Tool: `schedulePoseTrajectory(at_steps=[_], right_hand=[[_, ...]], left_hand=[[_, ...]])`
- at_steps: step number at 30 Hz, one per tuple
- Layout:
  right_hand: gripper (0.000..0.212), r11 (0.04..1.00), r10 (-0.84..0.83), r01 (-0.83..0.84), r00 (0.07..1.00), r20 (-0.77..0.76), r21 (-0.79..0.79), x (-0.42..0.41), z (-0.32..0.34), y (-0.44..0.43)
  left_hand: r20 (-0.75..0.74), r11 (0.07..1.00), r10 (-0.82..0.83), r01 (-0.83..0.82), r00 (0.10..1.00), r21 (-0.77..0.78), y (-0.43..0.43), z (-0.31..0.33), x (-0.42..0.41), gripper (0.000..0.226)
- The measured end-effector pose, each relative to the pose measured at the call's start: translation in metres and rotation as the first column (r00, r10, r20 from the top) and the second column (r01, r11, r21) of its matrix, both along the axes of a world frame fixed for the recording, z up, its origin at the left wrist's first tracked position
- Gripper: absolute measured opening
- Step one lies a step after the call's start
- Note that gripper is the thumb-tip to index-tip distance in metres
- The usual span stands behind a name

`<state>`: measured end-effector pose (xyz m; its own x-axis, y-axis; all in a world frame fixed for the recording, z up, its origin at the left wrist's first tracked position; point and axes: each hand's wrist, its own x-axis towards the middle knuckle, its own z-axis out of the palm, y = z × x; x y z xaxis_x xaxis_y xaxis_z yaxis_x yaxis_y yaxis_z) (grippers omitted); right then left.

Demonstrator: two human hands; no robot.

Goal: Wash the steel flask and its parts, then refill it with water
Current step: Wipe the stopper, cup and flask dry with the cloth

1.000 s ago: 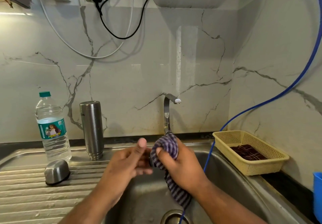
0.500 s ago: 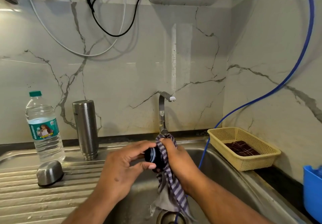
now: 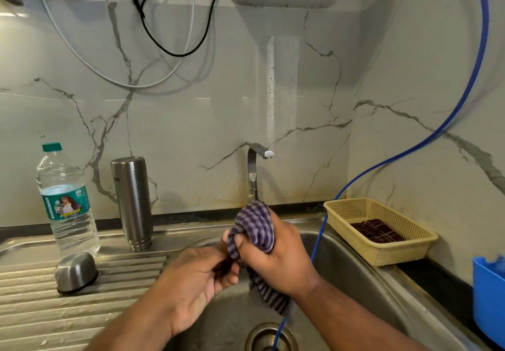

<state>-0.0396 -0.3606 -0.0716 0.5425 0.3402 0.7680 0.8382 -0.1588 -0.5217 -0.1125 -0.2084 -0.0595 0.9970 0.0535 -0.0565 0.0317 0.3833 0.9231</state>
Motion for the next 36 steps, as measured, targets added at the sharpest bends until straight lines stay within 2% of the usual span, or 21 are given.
schedulePoseTrajectory(at_steps=[2, 4, 6, 8, 9, 11, 12, 13, 14, 15, 18, 22, 26, 29, 36], right_hand=[[0.026, 0.998, 0.001, 0.011, 0.983, -0.183, 0.068, -0.003, 0.004, 0.001], [0.013, 0.994, -0.02, 0.045, 0.969, -0.246, 0.096, -0.003, 0.006, 0.002], [0.01, 0.992, 0.004, 0.035, 0.949, -0.317, 0.117, -0.005, 0.009, 0.004], [0.016, 0.989, 0.068, -0.004, 0.897, -0.437, 0.146, -0.009, 0.012, 0.007], [0.021, 0.984, 0.118, -0.026, 0.836, -0.536, 0.175, -0.011, 0.015, 0.009], [0.036, 0.973, 0.201, -0.036, 0.613, -0.764, 0.226, -0.018, 0.021, 0.011], [0.043, 0.972, 0.217, -0.033, 0.502, -0.837, 0.233, -0.02, 0.024, 0.011], [0.048, 0.974, 0.214, -0.028, 0.433, -0.876, 0.224, -0.021, 0.025, 0.011], [0.05, 0.98, 0.186, -0.018, 0.413, -0.892, 0.197, -0.021, 0.024, 0.01], [0.051, 0.987, 0.146, 0.003, 0.433, -0.89, 0.163, -0.02, 0.022, 0.011], [0.058, 0.989, 0.082, 0.054, 0.574, -0.815, 0.137, -0.017, 0.014, 0.014], [0.057, 0.981, 0.091, 0.062, 0.69, -0.718, 0.183, -0.018, 0.007, 0.018], [0.049, 0.987, 0.035, 0.068, 0.803, -0.594, 0.149, -0.016, 0.0, 0.019], [0.041, 0.979, 0.094, 0.038, 0.788, -0.609, 0.2, -0.015, -0.004, 0.019], [0.032, 0.92, 0.301, 0.027, 0.591, -0.748, 0.391, -0.016, -0.005, 0.024]], left_hand=[[0.085, 0.991, 0.056, -0.066, 0.995, 0.113, -0.004, -0.004, 0.001, 0.027], [0.222, 0.941, 0.107, -0.171, 0.969, 0.293, -0.004, -0.009, 0.003, 0.037], [0.397, 0.801, 0.08, -0.297, 0.914, 0.52, 0.002, -0.011, 0.006, 0.029], [0.563, 0.618, -0.01, -0.438, 0.827, 0.654, 0.012, -0.014, 0.009, 0.023], [0.632, 0.524, -0.041, -0.523, 0.774, 0.673, 0.016, -0.014, 0.011, 0.03], [0.727, 0.346, -0.117, -0.658, 0.677, 0.669, 0.026, -0.016, 0.016, 0.04], [0.747, 0.254, -0.175, -0.704, 0.641, 0.663, 0.029, -0.018, 0.018, 0.041], [0.752, 0.195, -0.215, -0.727, 0.623, 0.658, 0.032, -0.02, 0.02, 0.041], [0.739, 0.194, -0.221, -0.714, 0.636, 0.672, 0.033, -0.02, 0.02, 0.041], [0.717, 0.24, -0.182, -0.677, 0.673, 0.696, 0.033, -0.019, 0.019, 0.043], [0.637, 0.434, -0.035, -0.563, 0.77, 0.703, 0.031, -0.019, 0.019, 0.048], [0.571, 0.48, 0.034, -0.515, 0.82, 0.71, 0.03, -0.015, 0.018, 0.046], [0.491, 0.514, 0.087, -0.461, 0.867, 0.723, 0.029, -0.018, 0.019, 0.047], [0.477, 0.463, 0.075, -0.454, 0.876, 0.761, 0.028, -0.02, 0.018, 0.053], [0.441, 0.447, 0.027, -0.405, 0.897, 0.797, 0.03, -0.023, 0.019, 0.059]])
